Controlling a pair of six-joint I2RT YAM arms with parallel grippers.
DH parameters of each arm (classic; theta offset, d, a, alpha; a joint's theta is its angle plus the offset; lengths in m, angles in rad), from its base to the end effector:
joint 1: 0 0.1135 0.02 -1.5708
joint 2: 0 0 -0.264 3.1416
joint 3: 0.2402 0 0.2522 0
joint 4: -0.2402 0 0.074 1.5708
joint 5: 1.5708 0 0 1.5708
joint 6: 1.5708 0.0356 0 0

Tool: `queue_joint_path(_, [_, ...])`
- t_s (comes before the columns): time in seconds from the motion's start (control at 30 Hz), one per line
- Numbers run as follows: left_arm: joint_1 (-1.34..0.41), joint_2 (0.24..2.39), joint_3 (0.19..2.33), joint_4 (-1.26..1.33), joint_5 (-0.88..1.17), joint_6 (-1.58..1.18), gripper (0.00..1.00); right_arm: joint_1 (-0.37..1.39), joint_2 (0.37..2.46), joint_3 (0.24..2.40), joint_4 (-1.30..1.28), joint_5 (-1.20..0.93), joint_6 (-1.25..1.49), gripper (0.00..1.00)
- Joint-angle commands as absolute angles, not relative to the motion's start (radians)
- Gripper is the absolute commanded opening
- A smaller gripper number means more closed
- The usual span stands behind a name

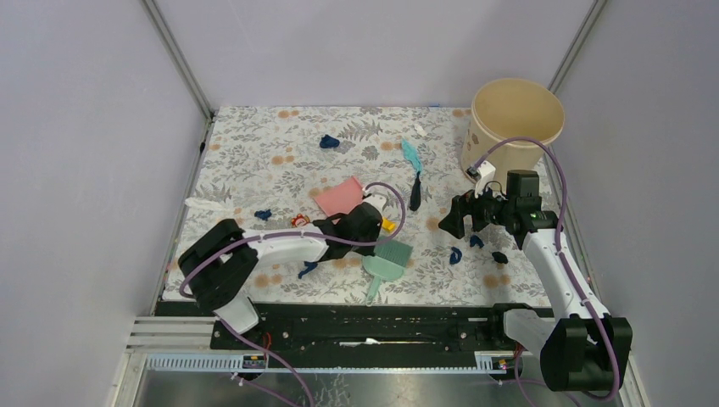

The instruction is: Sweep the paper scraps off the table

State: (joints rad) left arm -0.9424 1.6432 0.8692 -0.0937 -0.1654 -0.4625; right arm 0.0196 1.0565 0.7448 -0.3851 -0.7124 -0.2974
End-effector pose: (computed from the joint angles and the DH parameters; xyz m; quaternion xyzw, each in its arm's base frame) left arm 0.1968 -0.2609 0.1652 0.1947 0.9156 -0.1625 0.3120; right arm 0.2186 0.0276 0.2606 -0.2798 0.8152 0.2580 0.4366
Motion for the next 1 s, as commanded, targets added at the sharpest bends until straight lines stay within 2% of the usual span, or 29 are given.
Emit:
queue_joint_path(0.0, [-0.956, 1.524, 0.907, -0.096, -0.143, -0.491, 0.00, 0.027, 1.046, 0.751, -0.391, -0.759, -0.273, 1.00])
queue_joint_path(0.23, [-0.956, 1.373, 0.919, -0.116, -0.150, -0.547, 0.00, 0.053, 1.066, 0.752, -0.368, -0.742, -0.205, 1.00])
queue_joint_path(0.53, [-0.947, 1.227, 0.953, -0.204, -0.289, -0.829, 0.00, 0.341, 1.160, 0.825, -0.393, -0.555, -0.238, 1.00])
queue_joint_path(0.67, [-0.917, 1.202, 0.975, -0.268, -0.356, -0.965, 0.00, 0.393, 1.230, 0.972, -0.468, -0.611, -0.215, 1.00])
queue_joint_path(0.8, [-0.847, 1.177, 0.960, -0.265, -0.300, -1.093, 0.00, 0.467, 1.256, 1.098, -0.499, -0.588, -0.228, 1.00])
queue_joint_path(0.97, [-0.746, 1.166, 0.914, -0.226, -0.166, -1.209, 0.00, 0.565, 1.271, 1.168, -0.510, -0.443, -0.275, 1.00])
